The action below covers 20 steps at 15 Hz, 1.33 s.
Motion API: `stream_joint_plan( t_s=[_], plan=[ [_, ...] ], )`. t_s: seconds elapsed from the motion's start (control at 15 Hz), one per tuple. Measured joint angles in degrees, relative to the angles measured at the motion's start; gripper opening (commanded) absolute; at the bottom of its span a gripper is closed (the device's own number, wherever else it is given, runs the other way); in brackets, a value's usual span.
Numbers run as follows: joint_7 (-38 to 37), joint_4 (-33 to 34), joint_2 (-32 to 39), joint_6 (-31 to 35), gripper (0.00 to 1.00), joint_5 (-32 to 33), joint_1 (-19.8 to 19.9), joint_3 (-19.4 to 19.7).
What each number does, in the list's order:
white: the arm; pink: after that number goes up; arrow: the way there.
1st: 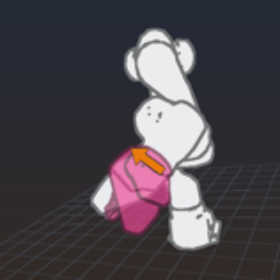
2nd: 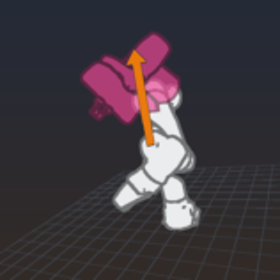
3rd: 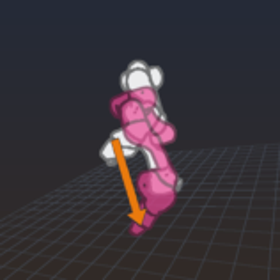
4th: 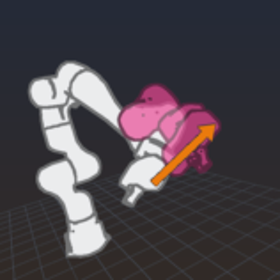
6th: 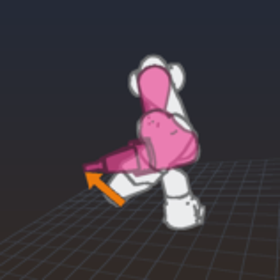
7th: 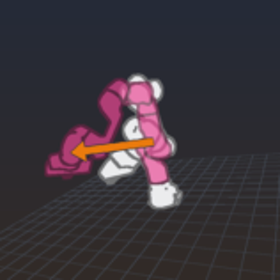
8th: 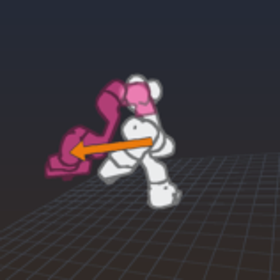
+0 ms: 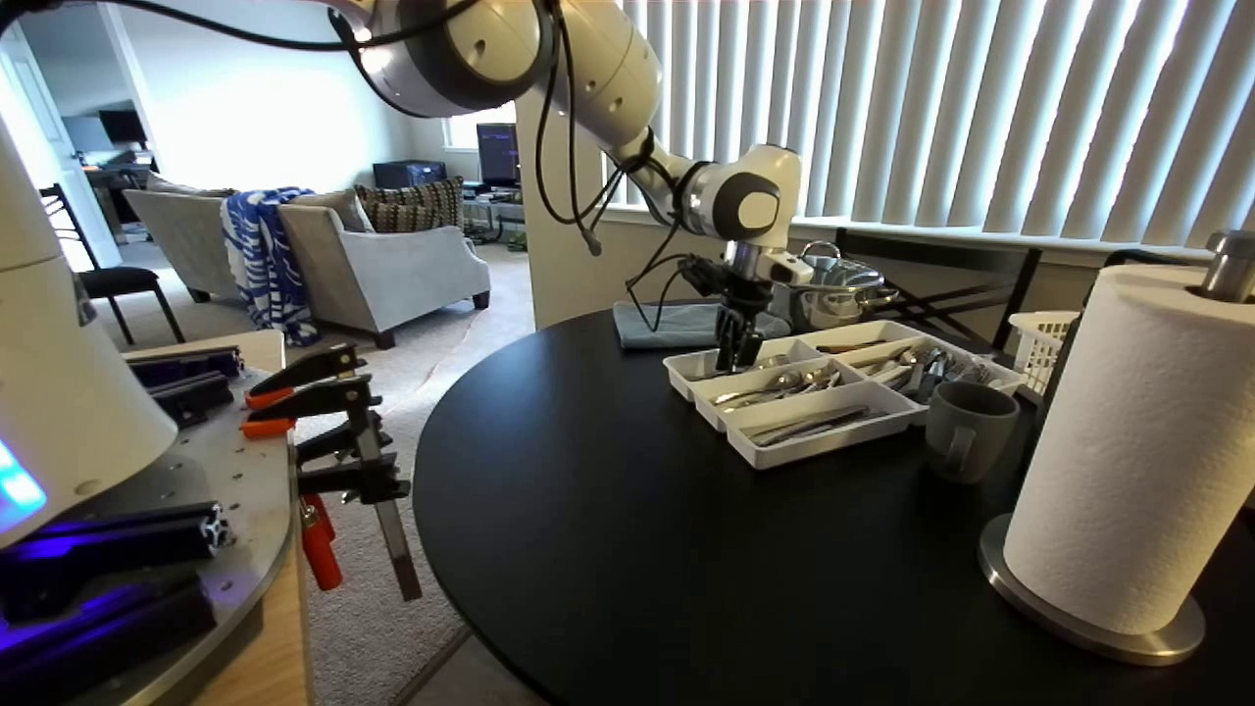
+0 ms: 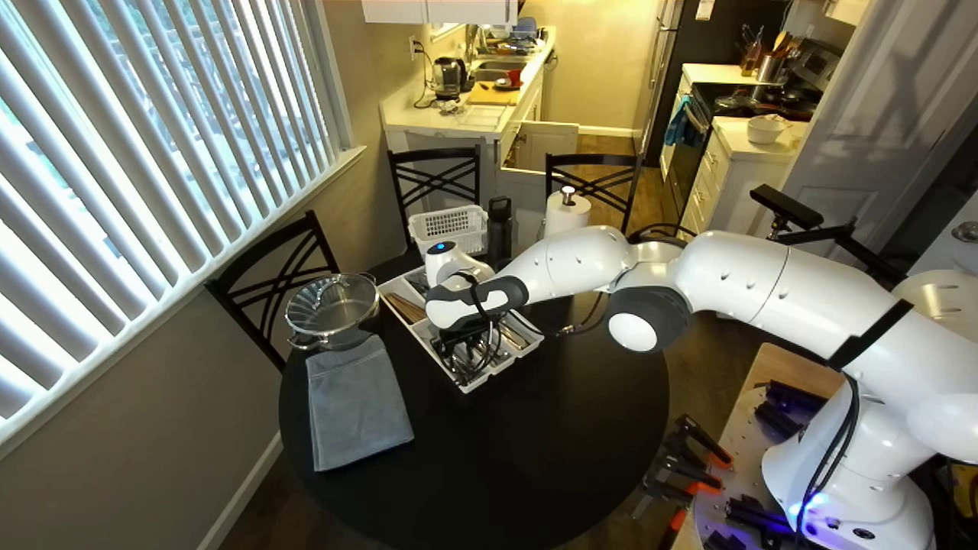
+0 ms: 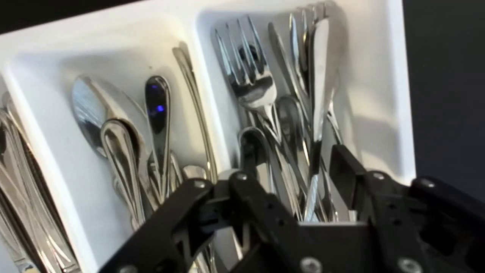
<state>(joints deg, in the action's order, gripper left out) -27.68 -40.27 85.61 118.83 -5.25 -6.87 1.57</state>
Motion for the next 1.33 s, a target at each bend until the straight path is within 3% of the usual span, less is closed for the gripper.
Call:
stream_joint_plan(
  t_s=[0.27,0.4,1.33],
  plan=[
    [3.7,-0.5,0.0,-0.8,0.03,0.0,0.0,-0.6],
    [5.5,-0.4,-0.1,-0.8,0.0,0.0,0.0,-0.8],
    [8.0,8.8,-0.5,5.7,0.01,1.3,0.2,-0.6]
  ],
)
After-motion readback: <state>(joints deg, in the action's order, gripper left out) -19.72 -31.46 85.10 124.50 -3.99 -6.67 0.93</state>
